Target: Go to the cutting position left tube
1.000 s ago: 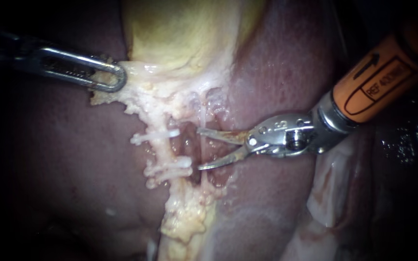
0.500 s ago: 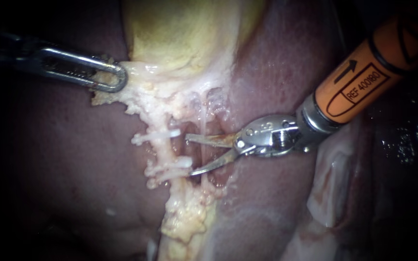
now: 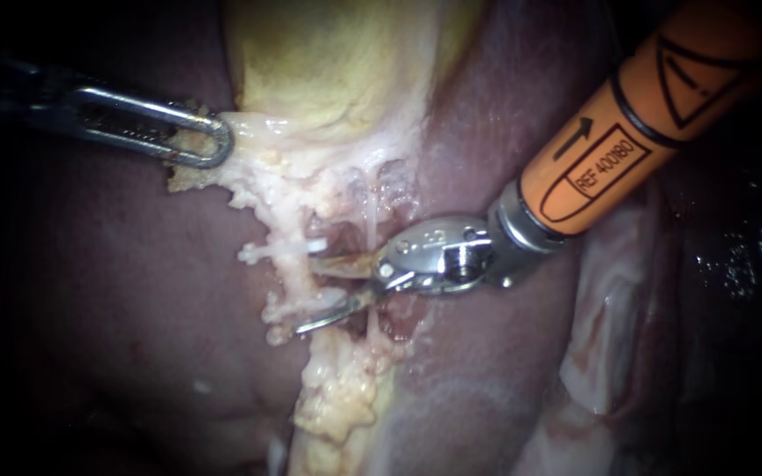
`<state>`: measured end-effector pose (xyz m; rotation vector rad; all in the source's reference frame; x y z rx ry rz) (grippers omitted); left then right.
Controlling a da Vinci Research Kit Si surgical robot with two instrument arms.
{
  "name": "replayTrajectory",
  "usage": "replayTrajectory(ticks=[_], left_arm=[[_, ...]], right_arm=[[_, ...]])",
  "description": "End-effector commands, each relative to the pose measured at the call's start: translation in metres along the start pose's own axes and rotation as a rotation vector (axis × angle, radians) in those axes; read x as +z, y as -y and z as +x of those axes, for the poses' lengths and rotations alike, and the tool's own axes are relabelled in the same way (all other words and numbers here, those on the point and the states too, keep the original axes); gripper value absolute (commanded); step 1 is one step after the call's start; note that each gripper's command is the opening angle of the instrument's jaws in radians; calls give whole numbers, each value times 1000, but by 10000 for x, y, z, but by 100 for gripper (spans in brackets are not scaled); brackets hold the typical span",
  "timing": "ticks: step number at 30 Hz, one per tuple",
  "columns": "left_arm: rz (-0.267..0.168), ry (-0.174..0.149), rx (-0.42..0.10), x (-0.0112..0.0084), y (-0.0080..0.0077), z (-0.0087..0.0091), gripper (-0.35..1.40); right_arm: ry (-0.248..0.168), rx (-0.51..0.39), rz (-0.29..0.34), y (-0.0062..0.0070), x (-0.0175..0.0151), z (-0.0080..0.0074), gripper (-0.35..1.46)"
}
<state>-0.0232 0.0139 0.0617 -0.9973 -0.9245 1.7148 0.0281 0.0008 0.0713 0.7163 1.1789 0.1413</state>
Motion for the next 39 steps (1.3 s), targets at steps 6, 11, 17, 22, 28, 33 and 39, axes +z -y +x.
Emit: replayTrajectory(ticks=[6, 11, 17, 22, 28, 33, 39], left_arm=[[1, -1, -1, 1, -1, 0, -35], [2, -1, -1, 2, -1, 1, -35], [2, -1, -1, 2, -1, 1, -35], [2, -1, -1, 2, -1, 1, -35], [2, -1, -1, 2, -1, 0, -35], [1, -1, -1, 1, 0, 0, -35], [1, -1, -1, 2, 0, 0, -35]], right_arm=[[-39, 38, -15, -7, 22, 11, 141], [-42, 61, -16, -7, 31, 16, 141], [-51, 131, -15, 0, 40, 24, 143], [-53, 192, -5, 15, 44, 35, 143], [-55, 224, 8, 31, 43, 55, 143], [-62, 238, 16, 40, 36, 75, 143], [-69, 239, 18, 42, 34, 80, 143]])
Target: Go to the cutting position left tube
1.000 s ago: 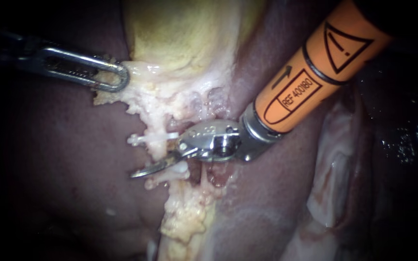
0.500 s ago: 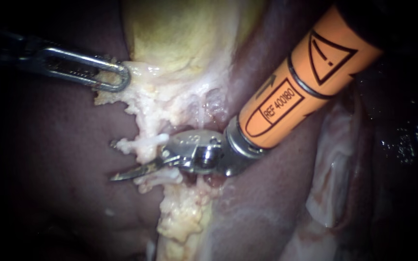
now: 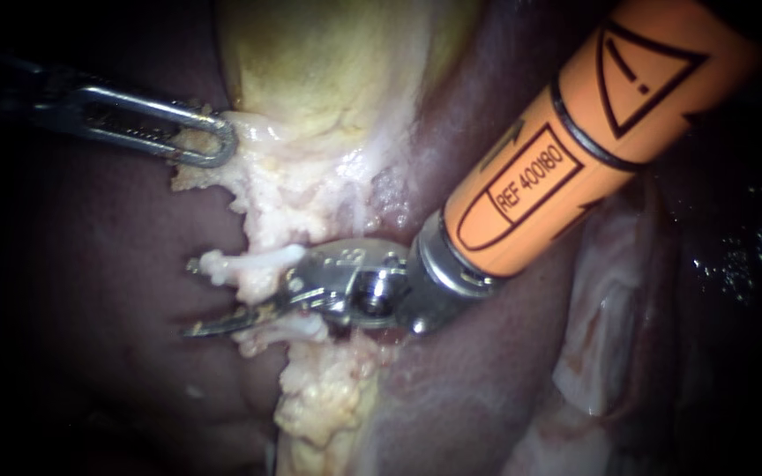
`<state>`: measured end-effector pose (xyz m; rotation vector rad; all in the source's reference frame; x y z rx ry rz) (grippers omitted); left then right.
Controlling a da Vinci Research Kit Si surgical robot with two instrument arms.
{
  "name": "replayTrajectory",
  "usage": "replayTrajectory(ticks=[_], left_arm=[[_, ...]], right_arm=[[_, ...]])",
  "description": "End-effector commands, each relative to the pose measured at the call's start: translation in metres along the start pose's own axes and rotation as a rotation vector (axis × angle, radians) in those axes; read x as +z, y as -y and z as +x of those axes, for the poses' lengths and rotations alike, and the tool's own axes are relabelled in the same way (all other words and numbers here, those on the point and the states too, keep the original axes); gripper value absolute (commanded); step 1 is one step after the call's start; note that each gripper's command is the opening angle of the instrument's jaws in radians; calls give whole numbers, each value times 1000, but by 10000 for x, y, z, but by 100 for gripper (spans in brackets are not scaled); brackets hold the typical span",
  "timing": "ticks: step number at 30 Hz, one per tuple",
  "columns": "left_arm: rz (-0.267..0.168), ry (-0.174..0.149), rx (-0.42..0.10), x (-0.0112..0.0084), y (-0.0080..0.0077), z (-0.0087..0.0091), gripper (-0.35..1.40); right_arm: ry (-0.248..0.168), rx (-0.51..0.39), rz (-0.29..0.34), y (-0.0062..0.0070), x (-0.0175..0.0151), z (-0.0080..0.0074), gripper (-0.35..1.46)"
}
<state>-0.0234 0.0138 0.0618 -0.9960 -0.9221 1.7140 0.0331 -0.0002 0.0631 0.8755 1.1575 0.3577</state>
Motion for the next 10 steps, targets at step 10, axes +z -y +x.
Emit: replayTrajectory(ticks=[10], left_arm=[[-1, 1, 1, 1, 2, 1, -35]], right_arm=[[0, 14, -4, -10, -1, -9, 143]])
